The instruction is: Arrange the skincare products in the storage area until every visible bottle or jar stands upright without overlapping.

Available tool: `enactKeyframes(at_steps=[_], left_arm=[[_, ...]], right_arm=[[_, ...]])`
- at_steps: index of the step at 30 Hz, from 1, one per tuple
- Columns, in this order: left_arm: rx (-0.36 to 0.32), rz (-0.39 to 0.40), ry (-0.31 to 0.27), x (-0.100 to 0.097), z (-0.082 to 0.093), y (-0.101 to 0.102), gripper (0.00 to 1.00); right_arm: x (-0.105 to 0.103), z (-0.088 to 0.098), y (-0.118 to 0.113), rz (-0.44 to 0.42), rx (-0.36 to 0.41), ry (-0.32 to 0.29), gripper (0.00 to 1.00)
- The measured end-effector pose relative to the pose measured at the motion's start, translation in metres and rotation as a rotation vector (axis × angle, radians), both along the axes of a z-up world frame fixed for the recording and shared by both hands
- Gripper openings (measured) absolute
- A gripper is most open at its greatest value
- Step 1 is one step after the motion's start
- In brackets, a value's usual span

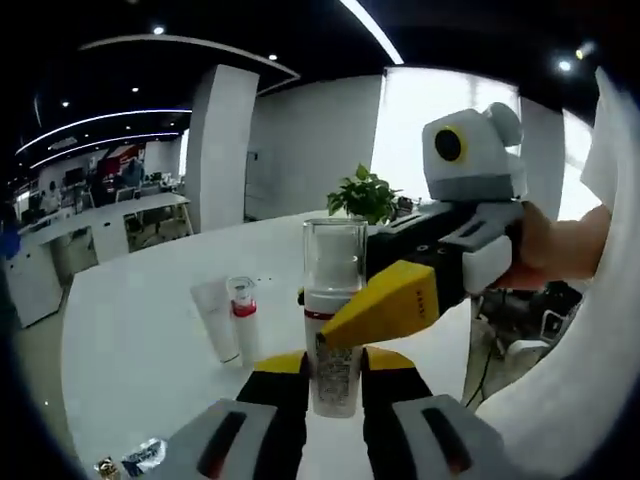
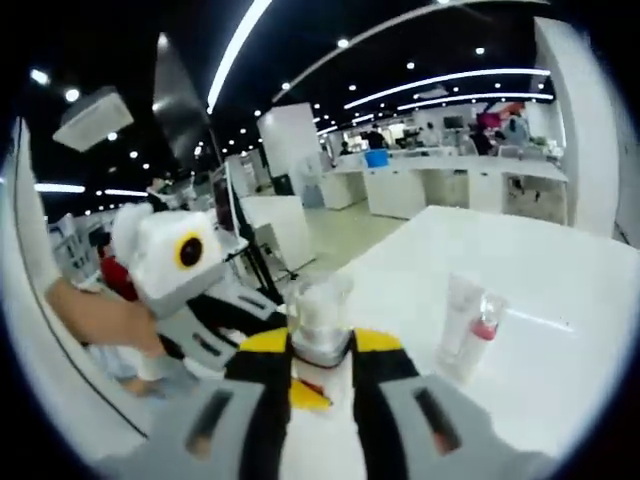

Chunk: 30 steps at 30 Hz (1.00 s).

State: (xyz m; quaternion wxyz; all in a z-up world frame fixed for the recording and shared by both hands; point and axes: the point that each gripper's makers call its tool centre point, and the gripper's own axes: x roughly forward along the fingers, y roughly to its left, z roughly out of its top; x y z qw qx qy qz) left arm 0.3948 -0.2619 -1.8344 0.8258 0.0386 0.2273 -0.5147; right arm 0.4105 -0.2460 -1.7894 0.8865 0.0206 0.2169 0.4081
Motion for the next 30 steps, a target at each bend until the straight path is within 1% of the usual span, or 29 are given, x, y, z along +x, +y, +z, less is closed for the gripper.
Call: enactKeyframes(at_steps=[1,3,8,9,11,12,14,16,18,19,21,22,23,24,26,27,28,30], left_arm=[[0.002,-0.012,-0.015,0.002,-0.001,0.002,0.18],[-0.01,-0.02,-0.027,0.005,-0.002,0.006,0.19],[-0.012,-0.021,-0.027,0.014,-0.007,0.016,0.21],[0.061,-0.02,-0.024,0.017,-0.02,0.029,0.21],[0.079,-0.012,-0.021,0.018,-0.024,0.034,0.24],[0.087,0.001,-0.023,0.02,-0.027,0.042,0.25],[0.062,0.041,-0.02,0.024,-0.026,0.055,0.28],[0.03,0.075,-0.002,0.026,-0.025,0.063,0.29],[0.03,0.094,0.016,0.025,-0.031,0.084,0.3],[0.035,0.095,0.015,0.022,-0.033,0.093,0.3],[0.038,0.095,0.015,0.021,-0.034,0.096,0.3],[0.064,0.088,0.008,0.015,-0.04,0.122,0.3],[0.066,0.088,0.006,0.014,-0.041,0.125,0.3],[0.076,0.091,0.012,0.014,-0.044,0.138,0.3],[0.076,0.103,0.022,0.015,-0.045,0.152,0.3],[0.074,0.11,0.027,0.016,-0.046,0.159,0.3],[0.071,0.113,0.028,0.016,-0.046,0.162,0.3],[0.064,0.116,0.03,0.017,-0.046,0.17,0.3]], right_arm=[[0.001,-0.001,0.003,-0.003,-0.003,-0.001,0.19],[0.004,-0.001,0.005,-0.013,-0.012,-0.015,0.19],[0.015,-0.007,0.015,-0.077,-0.013,-0.006,0.18],[0.023,-0.013,0.019,-0.115,-0.035,-0.015,0.18],[0.025,-0.015,0.022,-0.122,-0.036,-0.01,0.18],[0.03,-0.018,0.023,-0.146,-0.039,-0.011,0.19],[0.038,-0.025,0.023,-0.174,-0.067,-0.017,0.19],[0.044,-0.031,0.021,-0.21,-0.073,-0.011,0.19],[0.061,-0.047,0.014,-0.309,-0.06,0.008,0.19],[0.067,-0.054,0.012,-0.338,-0.06,0.007,0.19],[0.07,-0.057,0.011,-0.345,-0.07,-0.003,0.19],[0.083,-0.078,0.007,-0.408,-0.094,0.006,0.19],[0.085,-0.08,0.006,-0.423,-0.092,0.006,0.19],[0.091,-0.088,0.004,-0.451,-0.102,0.011,0.19],[0.098,-0.095,0.0,-0.489,-0.109,0.008,0.19],[0.103,-0.102,-0.004,-0.505,-0.138,-0.001,0.19],[0.108,-0.11,-0.008,-0.536,-0.145,0.008,0.19],[0.114,-0.117,-0.013,-0.56,-0.154,-0.002,0.19]])
